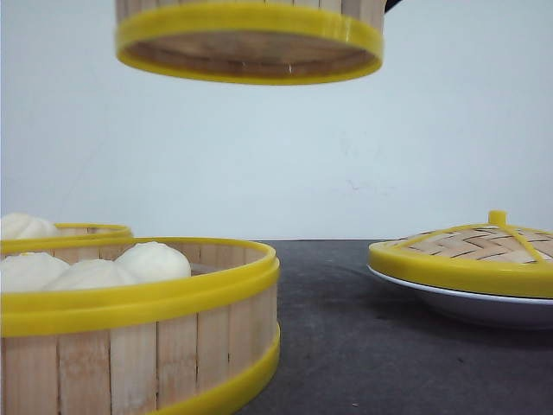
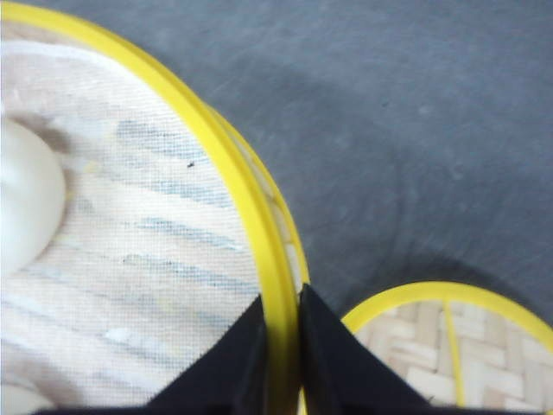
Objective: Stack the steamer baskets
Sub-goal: 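Lift the held basket with the right gripper above the nearest basket, then lower the basket onto the nearest basket and open the right gripper, then move the left gripper to the one-bun basket rim and grasp, then lift the one-bun basket with the left gripper over the stack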
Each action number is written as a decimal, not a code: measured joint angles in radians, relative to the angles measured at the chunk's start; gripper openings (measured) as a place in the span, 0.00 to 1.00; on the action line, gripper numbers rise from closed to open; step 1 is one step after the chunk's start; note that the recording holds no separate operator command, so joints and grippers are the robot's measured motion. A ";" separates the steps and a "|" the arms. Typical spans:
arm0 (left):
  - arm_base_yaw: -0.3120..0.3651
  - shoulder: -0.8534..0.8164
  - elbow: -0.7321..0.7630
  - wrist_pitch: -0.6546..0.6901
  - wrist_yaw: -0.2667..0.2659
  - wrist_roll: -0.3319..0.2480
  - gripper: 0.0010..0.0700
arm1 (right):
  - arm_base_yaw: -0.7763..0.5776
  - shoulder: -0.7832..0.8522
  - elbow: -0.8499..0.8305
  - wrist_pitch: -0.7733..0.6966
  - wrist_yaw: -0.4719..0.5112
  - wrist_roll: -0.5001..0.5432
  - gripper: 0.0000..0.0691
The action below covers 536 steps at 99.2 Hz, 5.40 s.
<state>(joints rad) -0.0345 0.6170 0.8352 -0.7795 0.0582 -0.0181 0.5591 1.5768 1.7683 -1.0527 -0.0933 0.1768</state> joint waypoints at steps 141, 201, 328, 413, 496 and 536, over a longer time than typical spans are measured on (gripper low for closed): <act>0.000 -0.021 0.000 0.002 0.000 0.000 0.71 | 0.240 0.104 -0.462 0.481 -0.044 0.064 0.04; 0.000 -0.021 0.000 0.002 0.000 0.000 0.71 | 0.255 0.110 -0.462 0.481 -0.032 0.064 0.04; 0.252 0.587 0.037 0.365 0.000 -0.026 0.71 | -0.069 -0.495 -0.441 -0.081 0.369 0.042 0.63; 0.274 0.864 0.037 0.493 0.000 -0.071 0.02 | -0.174 -0.724 -0.441 -0.249 0.385 0.028 0.63; 0.233 0.742 0.560 0.105 0.151 -0.037 0.02 | -0.174 -0.724 -0.441 -0.276 0.385 0.029 0.63; 0.069 0.507 0.561 -0.172 0.246 0.026 0.02 | -0.174 -0.724 -0.441 -0.266 0.385 0.028 0.63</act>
<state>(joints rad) 0.0345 1.1240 1.3960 -0.9520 0.3038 0.0082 0.3851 0.8532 1.3273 -1.3190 0.2916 0.2050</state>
